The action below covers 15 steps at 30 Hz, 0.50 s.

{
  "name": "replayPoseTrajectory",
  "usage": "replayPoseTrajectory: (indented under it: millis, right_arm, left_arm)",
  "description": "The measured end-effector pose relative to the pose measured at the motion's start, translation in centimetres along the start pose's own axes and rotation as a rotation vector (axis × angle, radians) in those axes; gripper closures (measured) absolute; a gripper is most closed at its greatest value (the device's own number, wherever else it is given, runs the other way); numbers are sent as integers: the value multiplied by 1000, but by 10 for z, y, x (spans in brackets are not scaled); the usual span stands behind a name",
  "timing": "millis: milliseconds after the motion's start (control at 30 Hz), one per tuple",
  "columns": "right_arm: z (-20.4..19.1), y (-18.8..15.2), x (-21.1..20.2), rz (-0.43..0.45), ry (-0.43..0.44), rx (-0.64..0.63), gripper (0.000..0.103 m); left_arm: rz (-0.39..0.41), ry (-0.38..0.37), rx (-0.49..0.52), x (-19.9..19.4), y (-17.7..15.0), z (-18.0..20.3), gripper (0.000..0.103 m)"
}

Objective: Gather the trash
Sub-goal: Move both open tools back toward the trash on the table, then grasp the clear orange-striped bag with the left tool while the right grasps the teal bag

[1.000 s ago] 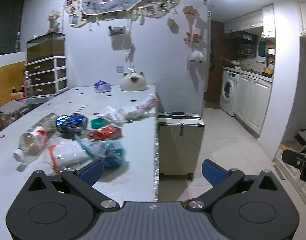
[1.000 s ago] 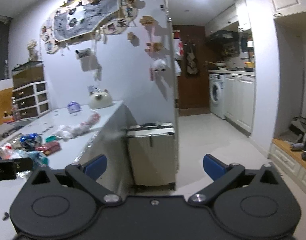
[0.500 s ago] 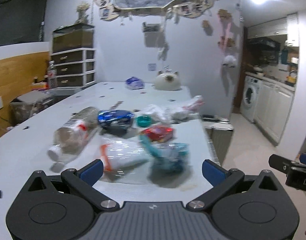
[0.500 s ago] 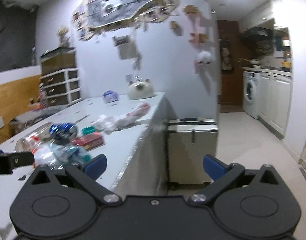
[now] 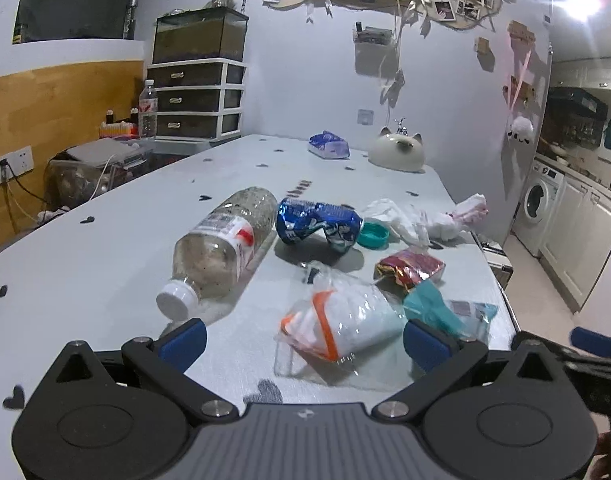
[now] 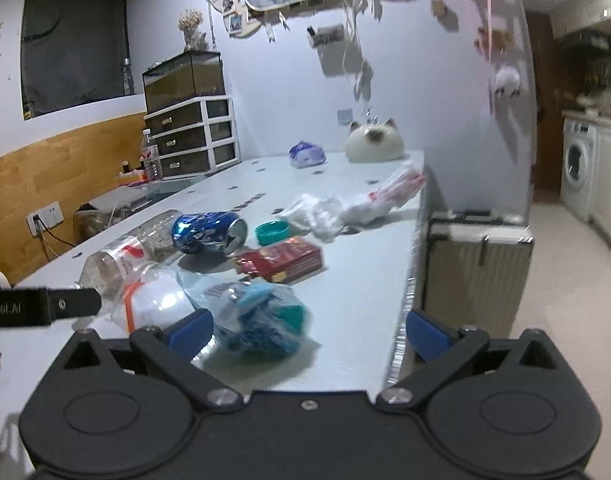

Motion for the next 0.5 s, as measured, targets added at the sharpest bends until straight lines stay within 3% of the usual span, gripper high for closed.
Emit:
replayPoseTrajectory:
  millis: [267, 367, 500]
  right_arm:
    - [-17, 17, 56, -109, 81, 115, 0]
    - [-21, 12, 76, -175, 99, 129, 1]
    - [-27, 2, 85, -207, 114, 123, 22]
  left_arm:
    - [26, -84, -46, 18, 12, -15, 1]
    - [16, -104, -47, 28, 17, -17, 9]
    - [-8, -152, -41, 47, 21, -15, 29]
Point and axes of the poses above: each gripper's, at about its wrist camera, not at the fingertips, and x roughly the way its jaws point, z to its right, y to its top, the point moved 6 cm from there along x, roughly the way its jaws point, and after that the axes turned 3 degrees about -z, right-handed, at the moved point
